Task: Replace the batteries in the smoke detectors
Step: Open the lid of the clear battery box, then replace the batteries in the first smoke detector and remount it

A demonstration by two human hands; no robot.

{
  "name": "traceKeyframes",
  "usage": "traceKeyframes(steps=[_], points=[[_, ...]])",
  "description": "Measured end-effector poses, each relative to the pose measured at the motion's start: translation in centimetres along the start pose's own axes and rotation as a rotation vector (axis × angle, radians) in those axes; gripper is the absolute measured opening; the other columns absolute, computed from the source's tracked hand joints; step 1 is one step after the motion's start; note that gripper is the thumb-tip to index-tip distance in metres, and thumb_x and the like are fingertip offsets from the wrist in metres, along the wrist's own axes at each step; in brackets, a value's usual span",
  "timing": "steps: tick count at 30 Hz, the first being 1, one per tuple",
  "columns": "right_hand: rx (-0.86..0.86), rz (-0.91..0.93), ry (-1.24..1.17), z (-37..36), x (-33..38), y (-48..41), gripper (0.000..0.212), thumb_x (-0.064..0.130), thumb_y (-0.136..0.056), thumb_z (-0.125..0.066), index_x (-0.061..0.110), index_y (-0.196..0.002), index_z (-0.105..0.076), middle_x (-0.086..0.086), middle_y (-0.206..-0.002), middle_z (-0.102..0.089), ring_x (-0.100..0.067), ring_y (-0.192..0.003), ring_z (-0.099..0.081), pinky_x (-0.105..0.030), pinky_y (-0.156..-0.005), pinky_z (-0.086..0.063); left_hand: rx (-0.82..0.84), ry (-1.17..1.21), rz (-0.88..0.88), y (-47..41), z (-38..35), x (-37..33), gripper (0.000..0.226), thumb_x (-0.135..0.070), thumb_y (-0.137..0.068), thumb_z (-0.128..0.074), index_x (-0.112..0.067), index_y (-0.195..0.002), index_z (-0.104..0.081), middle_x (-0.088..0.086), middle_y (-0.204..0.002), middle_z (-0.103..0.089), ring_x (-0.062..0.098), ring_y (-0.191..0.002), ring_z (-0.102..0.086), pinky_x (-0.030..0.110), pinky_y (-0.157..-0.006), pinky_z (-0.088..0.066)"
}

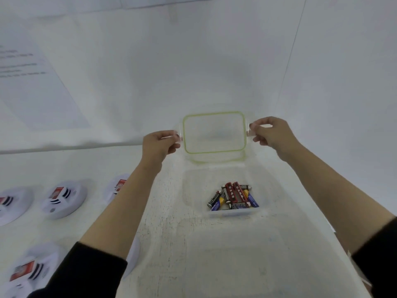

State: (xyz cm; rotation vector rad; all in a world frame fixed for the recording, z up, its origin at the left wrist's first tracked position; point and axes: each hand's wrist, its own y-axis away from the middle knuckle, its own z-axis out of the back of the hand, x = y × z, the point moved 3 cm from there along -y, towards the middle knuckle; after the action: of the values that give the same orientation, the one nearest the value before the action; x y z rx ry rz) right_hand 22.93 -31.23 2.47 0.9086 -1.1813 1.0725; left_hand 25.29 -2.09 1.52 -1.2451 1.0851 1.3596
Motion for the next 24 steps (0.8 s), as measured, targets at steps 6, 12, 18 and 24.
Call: traceKeyframes(steps=[6, 12, 18, 24], points=[[-0.034, -0.164, 0.142, -1.2, -3.2, -1.7, 0.016, 0.012, -0.09, -0.061, 0.009, -0.074, -0.057, -0.016, -0.088, -0.066, -0.012, -0.055, -0.053, -0.02, -0.052, -0.041, 0.021, -0.115, 0.148, -1.5, -1.1, 3.0, 0.01, 0.005, -0.084, -0.065, 0.0, -0.092, -0.067, 0.003, -0.065, -0.067, -0.001, -0.042, -0.06, 0.011, -0.047, -0.049], [-0.017, -0.187, 0.141, -1.5, -4.5, -1.4, 0.004, 0.008, -0.087, -0.059, 0.01, -0.087, -0.062, -0.006, -0.093, -0.064, -0.011, -0.064, -0.058, -0.019, -0.061, -0.046, -0.006, -0.226, 0.158, -1.4, -1.4, 4.4, 0.028, -0.001, -0.082, -0.069, 0.003, -0.11, -0.065, 0.004, -0.072, -0.062, 0.01, -0.053, -0.06, 0.013, -0.044, -0.048], [-0.009, -0.135, 0.192, -1.4, -3.7, 0.4, 0.01, 0.01, -0.088, -0.058, 0.011, -0.097, -0.062, -0.005, -0.099, -0.063, -0.01, -0.068, -0.059, -0.02, -0.062, -0.046, -0.033, -0.291, 0.083, 0.6, 0.1, 4.0, 0.031, -0.006, -0.085, -0.068, 0.0, -0.115, -0.063, 0.001, -0.085, -0.061, 0.008, -0.068, -0.055, 0.01, -0.044, -0.048], [0.136, -0.02, 0.37, -3.1, -0.3, 4.7, 0.011, 0.021, -0.09, -0.057, 0.018, -0.099, -0.062, -0.002, -0.101, -0.065, -0.014, -0.075, -0.062, -0.027, -0.07, -0.046, -0.002, -0.349, -0.044, 6.3, 5.0, 2.2, 0.019, -0.008, -0.088, -0.065, -0.009, -0.106, -0.069, 0.001, -0.089, -0.069, 0.007, -0.073, -0.062, 0.009, -0.052, -0.05]])
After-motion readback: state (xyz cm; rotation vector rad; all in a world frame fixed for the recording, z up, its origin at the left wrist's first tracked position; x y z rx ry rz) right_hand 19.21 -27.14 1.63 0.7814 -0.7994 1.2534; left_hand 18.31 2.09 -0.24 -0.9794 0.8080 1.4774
